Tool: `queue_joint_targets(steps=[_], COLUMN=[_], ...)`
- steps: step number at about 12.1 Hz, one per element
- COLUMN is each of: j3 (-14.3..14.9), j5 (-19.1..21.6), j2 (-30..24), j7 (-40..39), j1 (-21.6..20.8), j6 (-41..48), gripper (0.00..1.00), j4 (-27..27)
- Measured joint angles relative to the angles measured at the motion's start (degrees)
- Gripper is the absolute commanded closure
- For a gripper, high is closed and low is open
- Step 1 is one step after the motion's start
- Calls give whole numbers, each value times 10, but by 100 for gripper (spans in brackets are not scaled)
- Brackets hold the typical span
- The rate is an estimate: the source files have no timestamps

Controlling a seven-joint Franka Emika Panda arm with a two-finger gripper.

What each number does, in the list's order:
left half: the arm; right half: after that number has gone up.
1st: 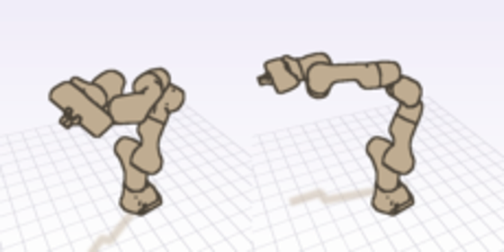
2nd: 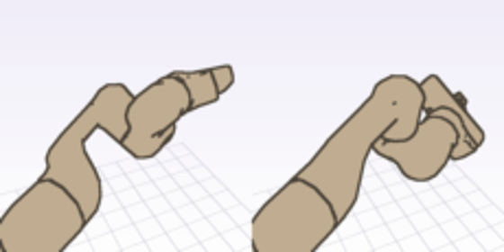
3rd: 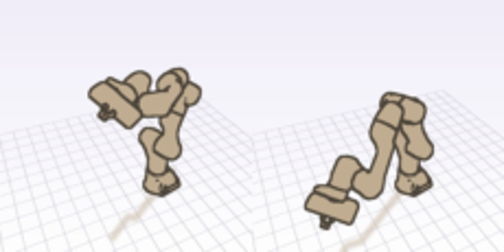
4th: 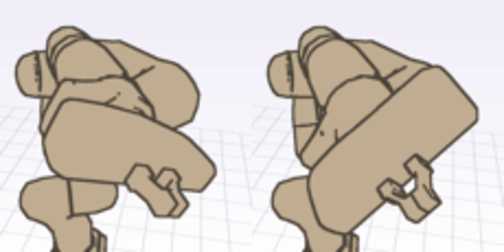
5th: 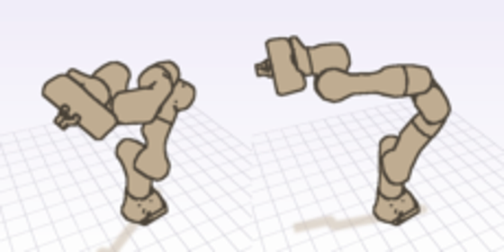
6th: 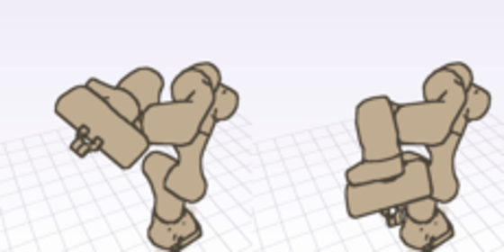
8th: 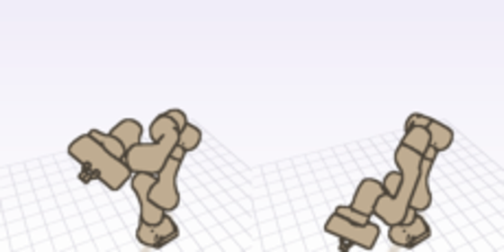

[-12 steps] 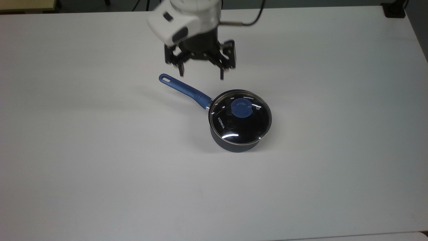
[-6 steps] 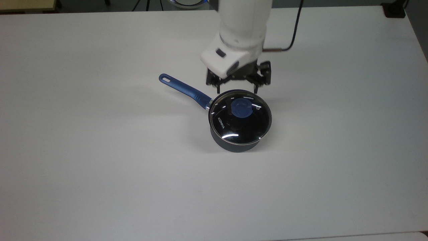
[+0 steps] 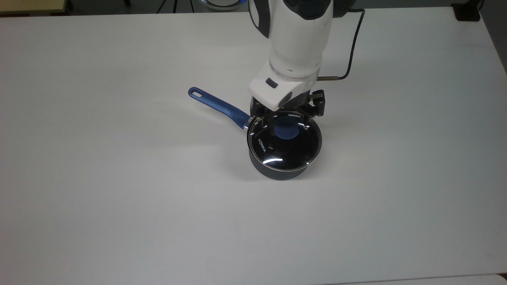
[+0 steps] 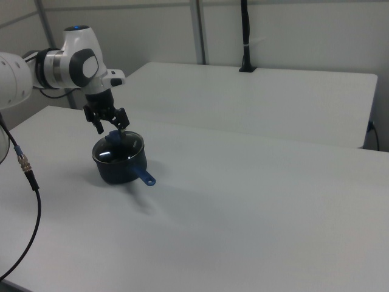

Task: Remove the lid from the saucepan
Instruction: 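Close the gripper on the blue knob of the glass lid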

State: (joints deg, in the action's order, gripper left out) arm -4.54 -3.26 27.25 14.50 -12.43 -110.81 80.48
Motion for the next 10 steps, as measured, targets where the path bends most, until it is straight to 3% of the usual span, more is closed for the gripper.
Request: queue_joint_targets(steps=[6, 8, 10], j3=[1, 2, 2], j5=[-4, -4, -10], j2=[7, 7, 7], j7=[8, 8, 8], j1=[-6, -5, -5], j6=[0, 0, -2], gripper=[22, 33, 57], j4=[0, -1, -1])
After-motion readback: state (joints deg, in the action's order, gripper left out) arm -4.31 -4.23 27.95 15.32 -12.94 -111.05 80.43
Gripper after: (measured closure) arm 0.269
